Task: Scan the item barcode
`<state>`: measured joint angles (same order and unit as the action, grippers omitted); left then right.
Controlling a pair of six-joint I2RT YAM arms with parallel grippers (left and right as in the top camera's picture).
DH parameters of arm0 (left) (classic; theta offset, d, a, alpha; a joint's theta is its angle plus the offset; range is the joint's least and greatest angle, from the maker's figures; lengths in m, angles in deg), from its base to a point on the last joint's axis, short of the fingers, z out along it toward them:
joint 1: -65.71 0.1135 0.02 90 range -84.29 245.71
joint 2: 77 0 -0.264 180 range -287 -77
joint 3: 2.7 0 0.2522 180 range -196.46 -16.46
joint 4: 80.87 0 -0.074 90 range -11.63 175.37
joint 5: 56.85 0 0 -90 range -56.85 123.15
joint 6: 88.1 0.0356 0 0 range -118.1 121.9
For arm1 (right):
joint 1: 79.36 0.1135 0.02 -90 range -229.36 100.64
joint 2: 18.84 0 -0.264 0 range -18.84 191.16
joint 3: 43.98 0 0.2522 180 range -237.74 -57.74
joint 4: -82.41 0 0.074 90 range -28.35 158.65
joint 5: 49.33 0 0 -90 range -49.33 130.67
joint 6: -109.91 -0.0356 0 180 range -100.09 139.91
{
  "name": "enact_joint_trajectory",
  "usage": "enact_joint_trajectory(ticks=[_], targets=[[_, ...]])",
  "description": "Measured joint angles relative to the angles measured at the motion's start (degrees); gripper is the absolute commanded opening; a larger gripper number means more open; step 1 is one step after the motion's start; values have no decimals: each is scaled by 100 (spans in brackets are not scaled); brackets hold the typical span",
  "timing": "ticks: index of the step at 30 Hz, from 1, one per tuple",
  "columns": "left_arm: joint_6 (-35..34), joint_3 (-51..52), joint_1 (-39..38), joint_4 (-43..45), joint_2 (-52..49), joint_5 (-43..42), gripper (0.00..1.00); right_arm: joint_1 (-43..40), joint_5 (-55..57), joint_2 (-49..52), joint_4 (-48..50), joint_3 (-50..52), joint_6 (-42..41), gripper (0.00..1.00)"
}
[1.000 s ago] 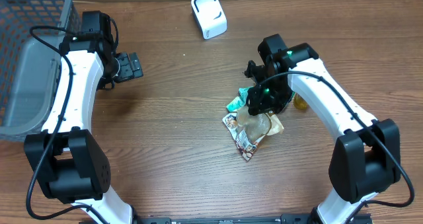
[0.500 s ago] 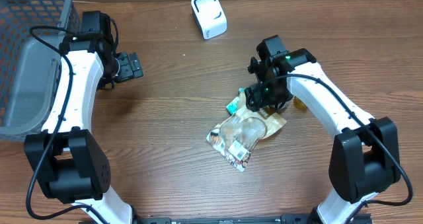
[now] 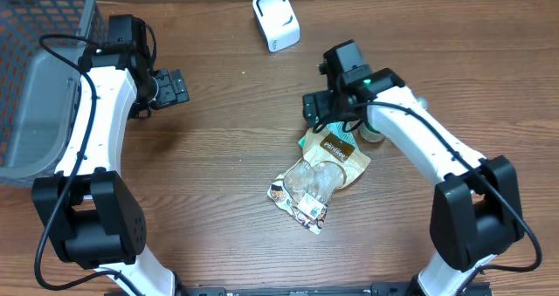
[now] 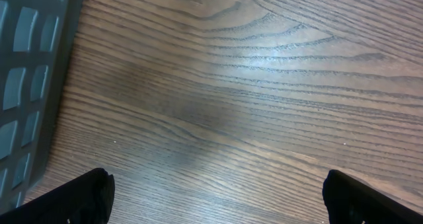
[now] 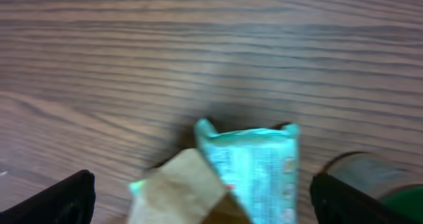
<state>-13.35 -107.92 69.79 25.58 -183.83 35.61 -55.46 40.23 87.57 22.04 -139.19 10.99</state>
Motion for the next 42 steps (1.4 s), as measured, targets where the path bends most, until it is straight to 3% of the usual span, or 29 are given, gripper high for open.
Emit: enact_joint_trajectory(ticks=[42], targets=[[0, 0, 0, -2, 0, 0, 100, 87, -13, 0, 7, 0, -140, 100]])
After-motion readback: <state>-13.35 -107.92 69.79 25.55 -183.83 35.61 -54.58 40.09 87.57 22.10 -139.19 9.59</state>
